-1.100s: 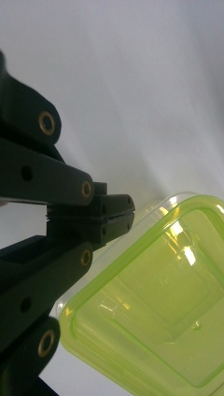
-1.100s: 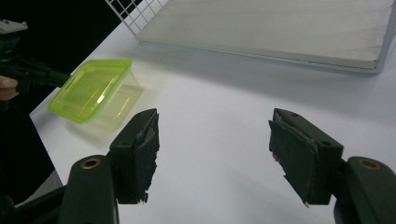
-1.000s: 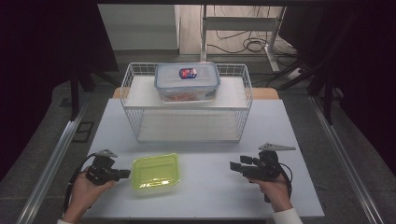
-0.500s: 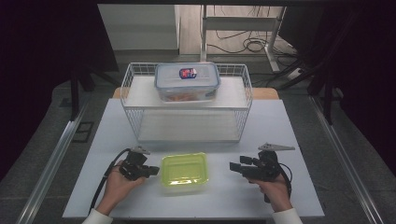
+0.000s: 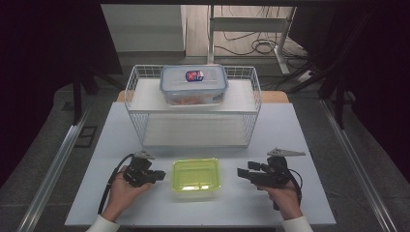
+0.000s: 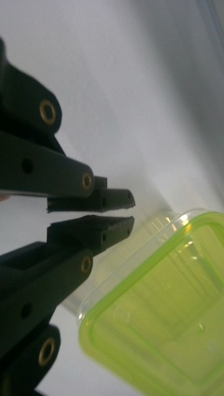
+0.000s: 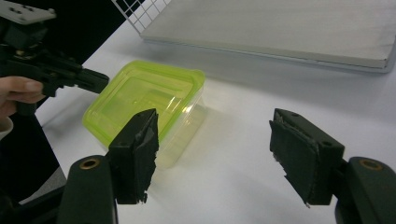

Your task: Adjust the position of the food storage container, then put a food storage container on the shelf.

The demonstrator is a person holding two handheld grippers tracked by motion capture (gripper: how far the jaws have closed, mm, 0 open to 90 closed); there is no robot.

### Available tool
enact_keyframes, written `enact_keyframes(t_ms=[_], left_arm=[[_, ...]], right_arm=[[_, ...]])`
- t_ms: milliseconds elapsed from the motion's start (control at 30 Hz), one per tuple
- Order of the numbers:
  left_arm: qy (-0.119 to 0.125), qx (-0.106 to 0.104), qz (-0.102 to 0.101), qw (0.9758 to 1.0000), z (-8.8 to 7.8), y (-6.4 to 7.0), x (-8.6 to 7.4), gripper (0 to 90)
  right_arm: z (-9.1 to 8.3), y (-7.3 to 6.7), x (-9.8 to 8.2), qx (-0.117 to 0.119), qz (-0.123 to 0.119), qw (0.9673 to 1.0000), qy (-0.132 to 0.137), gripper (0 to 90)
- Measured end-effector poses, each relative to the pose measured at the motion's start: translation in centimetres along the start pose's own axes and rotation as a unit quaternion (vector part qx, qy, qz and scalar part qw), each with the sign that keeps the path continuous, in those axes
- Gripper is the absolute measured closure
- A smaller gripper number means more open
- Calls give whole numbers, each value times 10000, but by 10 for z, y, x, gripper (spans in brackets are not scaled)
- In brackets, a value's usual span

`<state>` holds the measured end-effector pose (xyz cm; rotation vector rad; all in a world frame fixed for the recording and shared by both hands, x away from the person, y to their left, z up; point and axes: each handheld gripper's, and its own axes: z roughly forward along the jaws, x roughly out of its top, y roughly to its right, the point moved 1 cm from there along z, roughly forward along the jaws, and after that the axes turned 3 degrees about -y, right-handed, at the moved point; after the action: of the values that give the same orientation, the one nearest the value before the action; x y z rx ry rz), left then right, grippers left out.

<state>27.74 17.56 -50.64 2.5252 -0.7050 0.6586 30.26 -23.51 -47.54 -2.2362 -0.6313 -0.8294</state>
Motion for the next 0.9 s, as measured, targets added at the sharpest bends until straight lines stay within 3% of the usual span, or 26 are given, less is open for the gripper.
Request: enact_keyframes(t_ms=[67,167,233,400,667,900], left_arm=[[198,29,-122,9997,-9,0,-3,757],[435,-107,-331,9984,-21,-1,-6,632],[500,-167,-471,9975,-24,-2,-7,475],[513,-318,-546,9967,-22,1,-7,302],[586,-427,-690,9950,-24,-1,-7,236],[583,-643,-754,9934,-20,0,-5,211]], right_arm=[[1,-1,0,-4,-17,10000,-4,322],[1,-2,0,14,-25,10000,-13,320],[1,-3,1,30,-19,10000,-12,319],[2,-5,0,62,-49,10000,-49,309],[8,-8,0,125,-99,9998,-97,302],[13,-14,0,152,-158,9996,-153,299]])
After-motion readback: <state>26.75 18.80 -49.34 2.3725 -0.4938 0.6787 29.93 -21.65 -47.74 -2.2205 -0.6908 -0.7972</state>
